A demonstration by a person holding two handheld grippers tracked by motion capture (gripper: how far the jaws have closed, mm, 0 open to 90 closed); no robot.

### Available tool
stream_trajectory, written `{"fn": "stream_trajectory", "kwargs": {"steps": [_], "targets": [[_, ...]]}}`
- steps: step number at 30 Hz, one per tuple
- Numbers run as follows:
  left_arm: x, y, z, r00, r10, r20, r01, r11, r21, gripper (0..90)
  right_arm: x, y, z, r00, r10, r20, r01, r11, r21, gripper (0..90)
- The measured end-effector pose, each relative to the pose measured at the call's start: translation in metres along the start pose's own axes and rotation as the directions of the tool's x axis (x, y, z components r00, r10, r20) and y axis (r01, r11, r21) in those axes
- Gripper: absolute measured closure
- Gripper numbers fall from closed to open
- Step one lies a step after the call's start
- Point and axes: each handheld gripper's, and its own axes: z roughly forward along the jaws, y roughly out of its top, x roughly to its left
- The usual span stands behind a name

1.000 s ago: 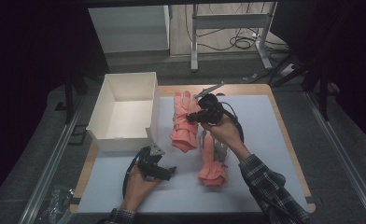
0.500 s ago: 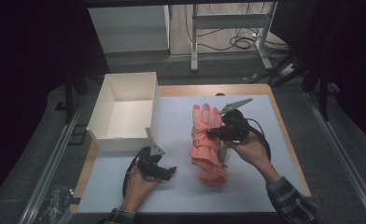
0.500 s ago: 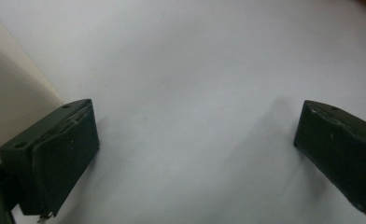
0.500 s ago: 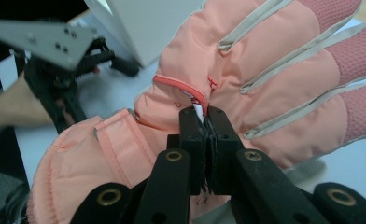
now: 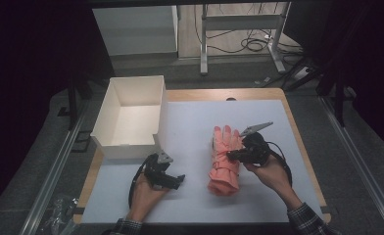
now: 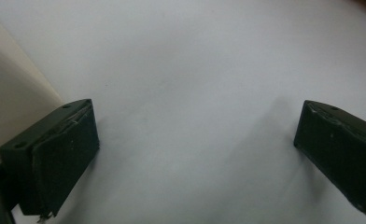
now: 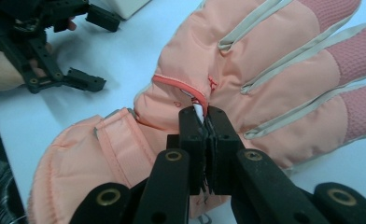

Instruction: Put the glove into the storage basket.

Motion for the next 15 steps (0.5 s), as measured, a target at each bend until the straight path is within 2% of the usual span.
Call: {"fn": "stream_trajectory", "kwargs": {"steps": [2, 7, 11, 14, 15], "targets": [[0.000, 0.000, 0.000, 1.0000, 0.000, 0.000, 0.000, 1.0000, 0.000, 0.0, -0.001, -0.004, 0.007, 0.9998, 0.002, 0.022, -0.002, 1.000, -0.001, 85.5], [0.000, 0.000, 0.000, 1.0000, 0.002, 0.000, -0.002, 1.0000, 0.002, 0.0, 0.005, -0.011, 0.020, 0.9969, -0.029, 0.074, 0.027, 0.999, 0.021, 82.4], [0.000, 0.000, 0.000, 1.0000, 0.003, 0.000, -0.003, 1.0000, 0.003, 0.0, 0.005, -0.013, 0.022, 0.9961, -0.034, 0.081, 0.033, 0.999, 0.013, 78.9], [0.000, 0.000, 0.000, 1.0000, 0.001, -0.001, -0.001, 1.0000, 0.001, 0.0, 0.006, -0.013, 0.018, 0.9954, -0.040, 0.087, 0.040, 0.999, 0.001, 71.0], [0.000, 0.000, 0.000, 1.0000, 0.001, -0.001, -0.001, 1.0000, 0.001, 0.0, 0.006, -0.013, 0.018, 0.9954, -0.040, 0.087, 0.040, 0.999, 0.001, 71.0]]}}
